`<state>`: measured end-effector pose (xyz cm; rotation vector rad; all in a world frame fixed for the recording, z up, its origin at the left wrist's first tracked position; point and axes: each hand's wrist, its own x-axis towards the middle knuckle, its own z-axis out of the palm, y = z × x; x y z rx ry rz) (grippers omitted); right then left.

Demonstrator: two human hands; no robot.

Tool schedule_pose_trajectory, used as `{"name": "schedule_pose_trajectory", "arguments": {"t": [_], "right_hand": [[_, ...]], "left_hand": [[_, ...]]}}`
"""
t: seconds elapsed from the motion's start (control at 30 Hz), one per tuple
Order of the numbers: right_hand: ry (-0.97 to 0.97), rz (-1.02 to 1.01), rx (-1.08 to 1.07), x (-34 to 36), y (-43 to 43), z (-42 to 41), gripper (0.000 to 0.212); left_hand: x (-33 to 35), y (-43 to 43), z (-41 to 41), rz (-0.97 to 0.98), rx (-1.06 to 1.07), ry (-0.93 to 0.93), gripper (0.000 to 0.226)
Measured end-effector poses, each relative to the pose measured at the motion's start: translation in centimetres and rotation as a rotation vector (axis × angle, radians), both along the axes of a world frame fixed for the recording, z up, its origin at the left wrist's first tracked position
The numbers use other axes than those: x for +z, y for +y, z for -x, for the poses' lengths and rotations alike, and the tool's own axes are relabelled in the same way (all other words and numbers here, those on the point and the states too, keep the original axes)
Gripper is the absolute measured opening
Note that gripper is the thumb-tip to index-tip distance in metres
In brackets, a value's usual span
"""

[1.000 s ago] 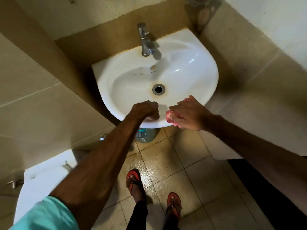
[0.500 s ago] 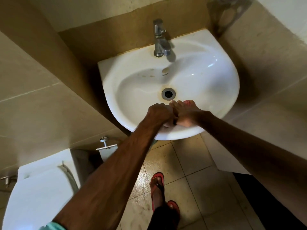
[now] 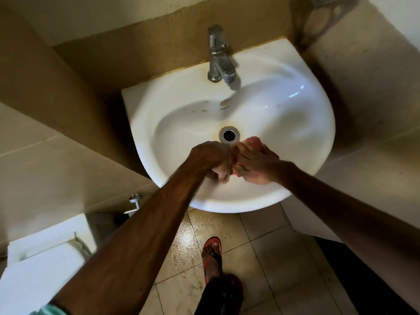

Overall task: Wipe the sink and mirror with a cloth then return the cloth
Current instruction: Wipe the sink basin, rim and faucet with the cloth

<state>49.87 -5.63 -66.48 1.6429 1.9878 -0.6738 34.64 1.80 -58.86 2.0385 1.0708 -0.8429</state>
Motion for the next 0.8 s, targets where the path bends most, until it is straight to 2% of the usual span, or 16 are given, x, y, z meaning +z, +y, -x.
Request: {"name": "schedule_pose_trajectory", "arguments": {"t": [0.13, 0.33, 0.43, 0.47, 0.57, 0.8], "right_hand": [[-0.017, -0.111, -0.048, -1.5, 2.8, 0.7, 0.071], [0.079, -0.113, -0.113, -1.3, 2.4, 0.6, 0.069], [0.150, -0.113, -0.111, -0.2, 0.8, 0.3, 0.080], [0.201, -0.120, -0.124, 0.3, 0.3, 0.1, 0.076], [0.318, -0.107, -0.160, 2.1, -1.5, -0.9, 0.047], [0.258, -0.084, -0.092, 8.7, -7.0, -1.4, 0.044]], "left_hand": [[-0.5, 0.5, -0.3, 0.021, 0.018, 0.009, 0.036], [-0.7, 0.6, -0.4, 0.004, 0.027, -0.005, 0.040], [-0.7, 0.7, -0.2, 0.052, 0.023, -0.032, 0.043], [-0.6, 0.7, -0.1, 0.069, 0.024, -0.032, 0.041], [-0.4, 0.7, 0.1, 0.080, 0.043, -0.011, 0.034], [-0.1, -0.6, -0.1, 0.042, 0.020, 0.036, 0.035]]}}
